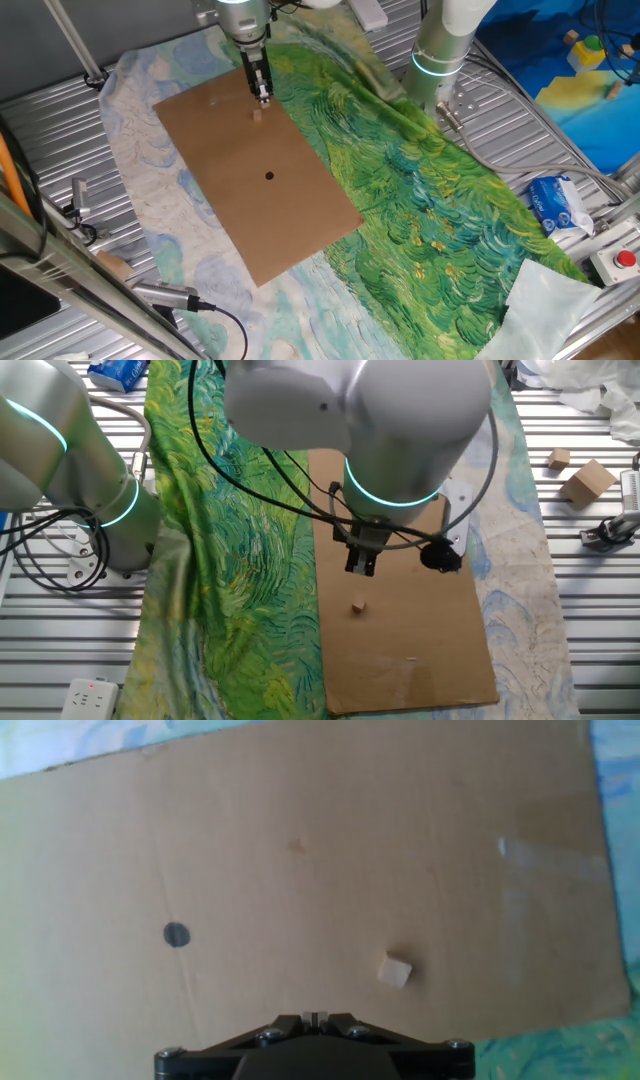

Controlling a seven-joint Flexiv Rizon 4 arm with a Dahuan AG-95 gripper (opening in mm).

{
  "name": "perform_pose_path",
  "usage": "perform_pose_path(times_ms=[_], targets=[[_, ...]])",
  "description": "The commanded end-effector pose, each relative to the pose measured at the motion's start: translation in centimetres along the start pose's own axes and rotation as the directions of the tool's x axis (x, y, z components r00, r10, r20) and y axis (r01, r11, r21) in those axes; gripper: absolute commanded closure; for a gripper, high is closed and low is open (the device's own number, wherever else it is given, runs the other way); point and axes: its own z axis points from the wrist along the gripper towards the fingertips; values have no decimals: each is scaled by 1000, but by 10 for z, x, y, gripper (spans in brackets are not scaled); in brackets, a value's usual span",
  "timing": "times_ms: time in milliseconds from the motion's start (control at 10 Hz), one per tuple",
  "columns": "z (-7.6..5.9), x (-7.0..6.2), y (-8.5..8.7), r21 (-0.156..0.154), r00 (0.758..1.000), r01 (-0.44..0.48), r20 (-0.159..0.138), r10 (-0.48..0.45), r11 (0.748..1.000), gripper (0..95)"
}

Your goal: Grab the block and place it at the designated location

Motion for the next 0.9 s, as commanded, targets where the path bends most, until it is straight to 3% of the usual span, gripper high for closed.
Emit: perform_pose_path(times_ms=[100,400,600,700,900], targets=[[2,7,-7,7,1000,20,7,-20,1000,950],[1,21,-39,7,997,82,14,-82,997,950],[-2,22,-62,4,993,122,6,-122,993,950],[1,22,-67,4,991,132,7,-132,991,950],[22,18,-71,2,992,126,26,-126,992,950]])
